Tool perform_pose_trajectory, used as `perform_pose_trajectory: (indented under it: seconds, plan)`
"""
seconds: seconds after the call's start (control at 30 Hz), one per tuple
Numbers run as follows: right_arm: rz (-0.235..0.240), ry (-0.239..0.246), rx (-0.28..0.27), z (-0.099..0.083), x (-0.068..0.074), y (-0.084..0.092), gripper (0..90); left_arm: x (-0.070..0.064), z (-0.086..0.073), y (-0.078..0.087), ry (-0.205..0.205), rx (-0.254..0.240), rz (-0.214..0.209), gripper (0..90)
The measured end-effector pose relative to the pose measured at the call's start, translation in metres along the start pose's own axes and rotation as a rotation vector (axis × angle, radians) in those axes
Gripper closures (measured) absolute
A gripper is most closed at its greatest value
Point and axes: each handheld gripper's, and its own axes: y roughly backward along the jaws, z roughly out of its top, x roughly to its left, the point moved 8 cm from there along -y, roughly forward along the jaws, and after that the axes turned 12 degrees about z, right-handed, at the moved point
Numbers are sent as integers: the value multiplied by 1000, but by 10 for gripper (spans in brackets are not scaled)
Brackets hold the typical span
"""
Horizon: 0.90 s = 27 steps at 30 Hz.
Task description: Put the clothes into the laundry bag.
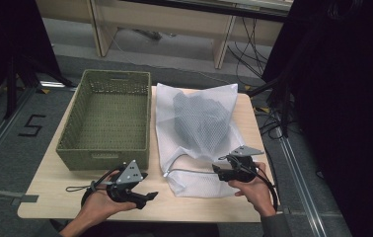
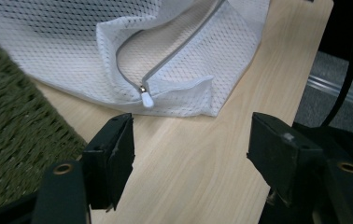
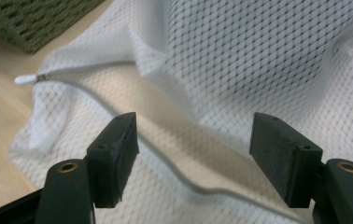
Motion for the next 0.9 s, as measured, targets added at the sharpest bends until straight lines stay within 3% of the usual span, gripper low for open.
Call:
perform_pose_trajectory:
  seconds: [0.03, 0.07, 0.13, 0.17, 0.2, 0.23, 0.27, 0.33, 0.4, 0.43, 0.47, 0.5, 0.53, 0.7, 0.8, 0.9]
  plan:
    - [10, -17, 12, -3, 4, 1, 332, 0, 0, 2, 19, -6, -6, 302]
    - [12, 13, 10, -4, 4, 0, 328, 3, -1, 4, -5, -13, 6, 293]
    - [26, 22, 19, -8, 8, 2, 327, 7, -2, 9, -4, -26, 10, 276]
    - [41, 25, 19, -10, 12, 3, 324, 6, -2, 9, 25, -42, 14, 261]
    - [33, 1, 6, -11, 14, 4, 321, 9, -5, 12, 2, -27, 19, 253]
    - [41, 16, 17, -12, 15, 5, 317, 11, -6, 13, 3, -45, 19, 248]
    - [43, 4, 15, -14, 19, 6, 315, 12, -8, 13, 23, -45, 24, 240]
    - [46, 32, 10, -16, 21, 7, 311, 15, -12, 15, 56, -49, 35, 232]
    - [46, 22, 23, -20, 25, 9, 307, 18, -15, 17, 58, -60, 40, 210]
    - [42, -9, 9, -22, 29, 9, 306, 20, -16, 18, 64, -67, 48, 201]
    - [48, 25, 27, -24, 27, 11, 304, 19, -17, 20, 86, -69, 43, 192]
    - [50, 15, 12, -24, 28, 10, 304, 21, -17, 22, 89, -89, 58, 173]
    - [48, 10, 19, -27, 29, 11, 304, 20, -18, 24, 84, -93, 52, 140]
    - [53, -2, 47, -40, 34, 14, 301, 18, -23, 32, 68, -111, 43, 148]
    - [36, -2, 54, -45, 34, 16, 298, 18, -25, 35, 84, -118, 63, 150]
    - [38, -4, 48, -48, 33, 19, 298, 17, -30, 35, 58, -97, 66, 152]
